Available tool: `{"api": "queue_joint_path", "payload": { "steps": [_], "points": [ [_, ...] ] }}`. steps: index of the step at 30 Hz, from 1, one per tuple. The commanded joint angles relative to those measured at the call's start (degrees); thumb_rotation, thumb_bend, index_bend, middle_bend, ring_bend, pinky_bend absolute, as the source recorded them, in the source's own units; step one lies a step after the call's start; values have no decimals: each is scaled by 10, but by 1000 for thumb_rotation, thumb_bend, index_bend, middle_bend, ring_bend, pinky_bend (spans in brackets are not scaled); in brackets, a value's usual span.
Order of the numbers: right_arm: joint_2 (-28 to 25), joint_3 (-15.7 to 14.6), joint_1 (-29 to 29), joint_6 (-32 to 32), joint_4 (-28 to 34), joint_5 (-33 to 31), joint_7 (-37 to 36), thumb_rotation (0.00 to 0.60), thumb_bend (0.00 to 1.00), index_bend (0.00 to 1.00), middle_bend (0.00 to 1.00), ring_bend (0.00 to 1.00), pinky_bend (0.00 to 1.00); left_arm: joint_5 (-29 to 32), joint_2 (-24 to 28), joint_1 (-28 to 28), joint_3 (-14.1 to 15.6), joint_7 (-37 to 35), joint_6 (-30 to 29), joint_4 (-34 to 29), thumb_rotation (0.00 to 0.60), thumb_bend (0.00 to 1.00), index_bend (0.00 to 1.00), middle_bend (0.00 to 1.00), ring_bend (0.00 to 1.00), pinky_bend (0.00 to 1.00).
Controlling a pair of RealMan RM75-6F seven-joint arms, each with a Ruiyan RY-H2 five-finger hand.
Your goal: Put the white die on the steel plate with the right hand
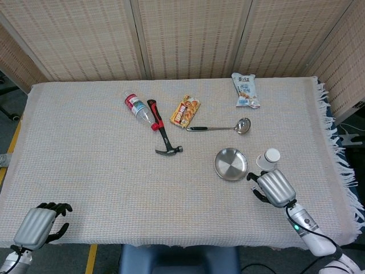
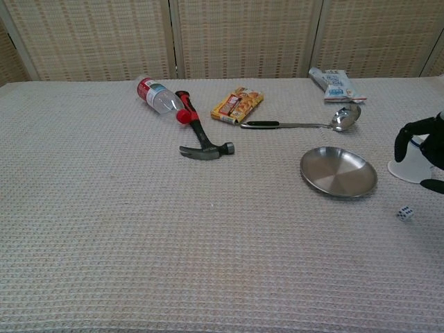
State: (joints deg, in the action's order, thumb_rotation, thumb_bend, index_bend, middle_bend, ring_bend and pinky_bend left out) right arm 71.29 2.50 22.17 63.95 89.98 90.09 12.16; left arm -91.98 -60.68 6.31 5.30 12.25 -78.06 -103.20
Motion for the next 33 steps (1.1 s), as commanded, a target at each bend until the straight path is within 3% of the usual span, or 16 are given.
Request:
{"api": "queue_joint_path", "payload": {
  "steps": [1,9,15,20,33],
  "points": [
    [-3,9,18,-33,15,-36,49,600,193,481,906,779,1000,0,0,0,0,0,0,0,600,336,404,471,414,436],
    [-2,9,29,-75,26,-109,115,600,194,508,986,867,1000,2,0,0,-1,-2,0,1,600,336,404,471,413,436],
    [-4,-4,35,-111,21,-149,113,600,194,410,986,867,1000,4,0,1,-2,-3,1,1,600,336,404,471,413,436],
    [0,-11,37,-117,6,-158,110,600,194,351,986,867,1000,4,1,1,-2,-3,1,0,600,335,404,472,414,436],
    [28,-20,43,-128,-42,-158,63,600,194,402,986,867,1000,5,1,0,-2,-3,1,-1,600,336,404,472,414,436]
  ]
}}
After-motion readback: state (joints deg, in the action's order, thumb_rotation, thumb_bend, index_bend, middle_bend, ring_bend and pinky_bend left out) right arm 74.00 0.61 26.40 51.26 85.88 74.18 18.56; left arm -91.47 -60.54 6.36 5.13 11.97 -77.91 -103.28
